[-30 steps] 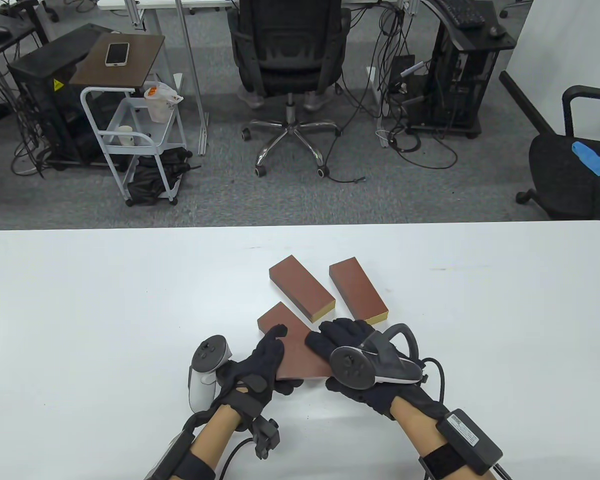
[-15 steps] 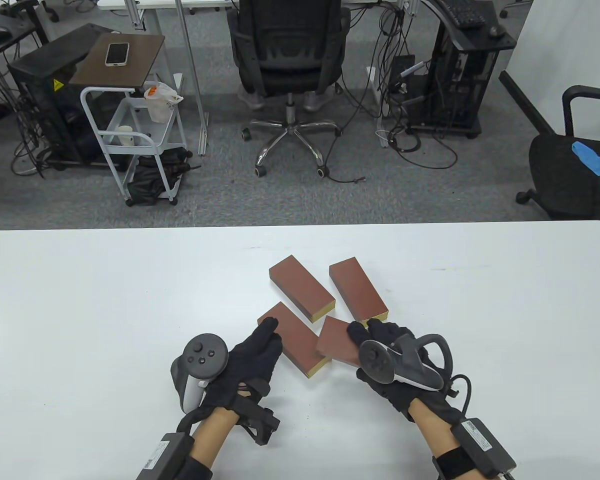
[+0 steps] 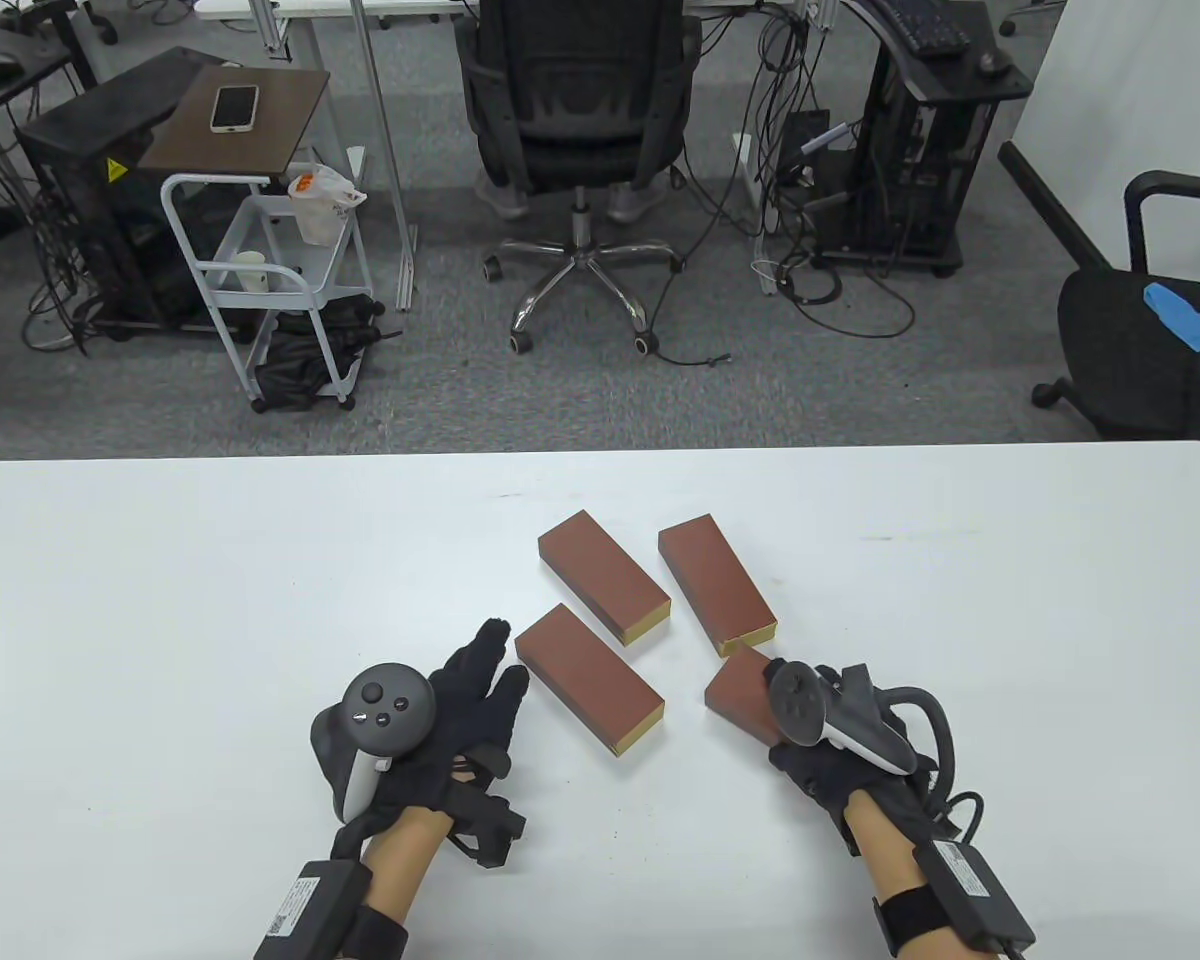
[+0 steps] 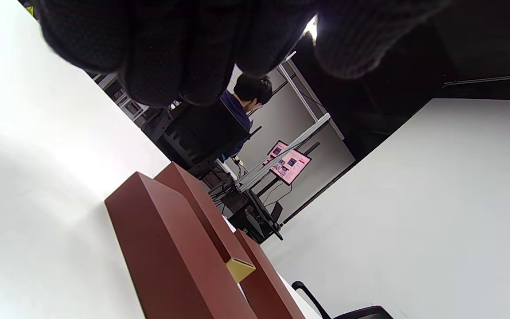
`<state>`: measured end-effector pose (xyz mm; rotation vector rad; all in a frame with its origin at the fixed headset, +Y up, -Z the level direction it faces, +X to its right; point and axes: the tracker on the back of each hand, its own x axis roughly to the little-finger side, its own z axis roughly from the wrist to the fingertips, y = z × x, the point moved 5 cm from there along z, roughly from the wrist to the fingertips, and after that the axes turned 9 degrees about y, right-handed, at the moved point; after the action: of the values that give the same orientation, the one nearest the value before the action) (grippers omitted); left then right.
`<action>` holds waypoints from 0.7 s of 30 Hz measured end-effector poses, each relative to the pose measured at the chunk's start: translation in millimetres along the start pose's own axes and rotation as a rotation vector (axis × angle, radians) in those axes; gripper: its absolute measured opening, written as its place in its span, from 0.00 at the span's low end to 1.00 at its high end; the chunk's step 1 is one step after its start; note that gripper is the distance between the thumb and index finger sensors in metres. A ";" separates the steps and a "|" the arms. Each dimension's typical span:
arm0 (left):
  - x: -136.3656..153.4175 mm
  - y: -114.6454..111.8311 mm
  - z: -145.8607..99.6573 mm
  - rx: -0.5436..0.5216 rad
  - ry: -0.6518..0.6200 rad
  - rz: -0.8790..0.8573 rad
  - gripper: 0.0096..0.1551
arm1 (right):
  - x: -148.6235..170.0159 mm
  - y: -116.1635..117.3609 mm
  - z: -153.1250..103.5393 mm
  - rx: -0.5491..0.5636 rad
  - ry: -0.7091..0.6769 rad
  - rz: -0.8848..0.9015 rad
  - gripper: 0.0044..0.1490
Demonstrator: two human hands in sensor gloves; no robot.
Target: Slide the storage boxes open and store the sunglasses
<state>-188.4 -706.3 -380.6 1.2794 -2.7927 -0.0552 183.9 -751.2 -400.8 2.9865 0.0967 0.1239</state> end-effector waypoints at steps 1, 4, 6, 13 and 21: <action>0.6 0.9 0.6 -0.010 -0.002 0.013 0.37 | 0.5 1.9 0.9 -0.001 0.009 -0.008 0.50; 1.1 1.8 0.6 -0.011 -0.003 0.030 0.38 | 0.8 5.1 2.2 -0.007 0.013 0.002 0.49; 1.0 3.3 0.9 -0.022 -0.006 0.039 0.38 | 0.6 5.4 1.3 -0.013 0.016 0.010 0.49; -0.4 5.7 -1.6 -0.032 -0.020 0.073 0.37 | 0.8 8.6 -0.3 -0.030 0.023 -0.015 0.54; -18.2 5.3 -5.2 -0.054 -0.073 0.145 0.37 | -0.8 -28.1 -10.2 0.078 0.007 0.071 0.54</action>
<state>-180.1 -689.0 -376.0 1.0811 -2.9150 -0.1720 180.6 -722.0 -395.1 3.0683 -0.0035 0.1415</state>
